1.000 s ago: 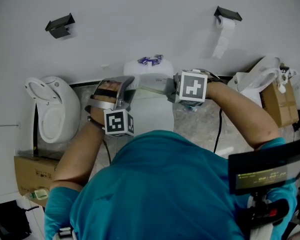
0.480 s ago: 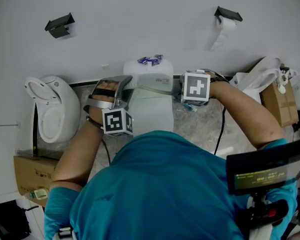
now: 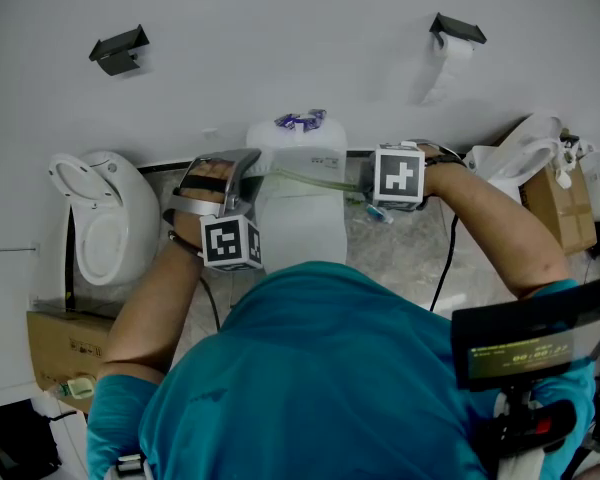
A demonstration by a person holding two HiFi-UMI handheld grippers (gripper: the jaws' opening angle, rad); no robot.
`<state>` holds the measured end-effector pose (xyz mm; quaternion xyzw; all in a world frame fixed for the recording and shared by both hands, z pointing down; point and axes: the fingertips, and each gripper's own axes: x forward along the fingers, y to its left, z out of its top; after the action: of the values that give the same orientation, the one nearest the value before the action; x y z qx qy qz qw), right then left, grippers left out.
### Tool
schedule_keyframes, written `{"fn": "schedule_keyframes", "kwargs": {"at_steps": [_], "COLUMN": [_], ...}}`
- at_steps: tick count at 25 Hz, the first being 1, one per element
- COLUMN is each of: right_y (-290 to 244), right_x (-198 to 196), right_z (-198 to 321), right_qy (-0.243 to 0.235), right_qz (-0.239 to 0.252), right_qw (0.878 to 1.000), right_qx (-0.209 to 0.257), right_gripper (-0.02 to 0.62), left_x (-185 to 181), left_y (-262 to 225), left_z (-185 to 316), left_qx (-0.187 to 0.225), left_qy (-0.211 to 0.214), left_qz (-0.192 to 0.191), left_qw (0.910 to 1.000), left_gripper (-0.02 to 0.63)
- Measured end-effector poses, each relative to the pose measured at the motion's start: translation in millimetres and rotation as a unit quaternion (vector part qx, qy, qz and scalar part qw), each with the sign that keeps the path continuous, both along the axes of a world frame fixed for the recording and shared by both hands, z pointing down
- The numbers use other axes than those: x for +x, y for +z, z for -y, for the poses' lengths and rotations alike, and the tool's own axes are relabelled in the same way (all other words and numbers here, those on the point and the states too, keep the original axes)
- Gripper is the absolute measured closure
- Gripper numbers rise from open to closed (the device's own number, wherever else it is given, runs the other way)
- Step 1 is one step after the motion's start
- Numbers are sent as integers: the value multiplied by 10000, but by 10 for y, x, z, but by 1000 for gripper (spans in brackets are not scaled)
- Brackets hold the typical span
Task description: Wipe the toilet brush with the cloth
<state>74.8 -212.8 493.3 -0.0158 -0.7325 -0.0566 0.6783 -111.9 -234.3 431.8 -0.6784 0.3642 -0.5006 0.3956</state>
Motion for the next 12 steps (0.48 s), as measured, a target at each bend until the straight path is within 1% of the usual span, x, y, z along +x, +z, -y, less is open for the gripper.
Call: {"fn": "schedule_keyframes", "kwargs": {"at_steps": [3, 5, 8, 12], "right_y": [57, 62, 81, 110], "right_x": [54, 71, 183, 259], "right_z": [-2, 28, 93, 124], "right_qy": [-32, -45, 83, 92], "right_qz": [-74, -75, -244, -382], "right_qw": [9999, 10000, 9996, 9992], "right_qx": [-88, -39, 65, 51], "right_gripper": [560, 560, 560, 560], "left_x": [-21, -36, -65, -108], "left_y": [0, -14, -28, -28], "left_z": [8, 16, 32, 63], "left_qx": [-7, -4, 5, 2], "left_qy": [-17, -40, -62, -72], "left_qz": [9, 17, 40, 73], "left_qw": [10000, 10000, 10000, 9999], "left_gripper": [454, 454, 454, 454]}}
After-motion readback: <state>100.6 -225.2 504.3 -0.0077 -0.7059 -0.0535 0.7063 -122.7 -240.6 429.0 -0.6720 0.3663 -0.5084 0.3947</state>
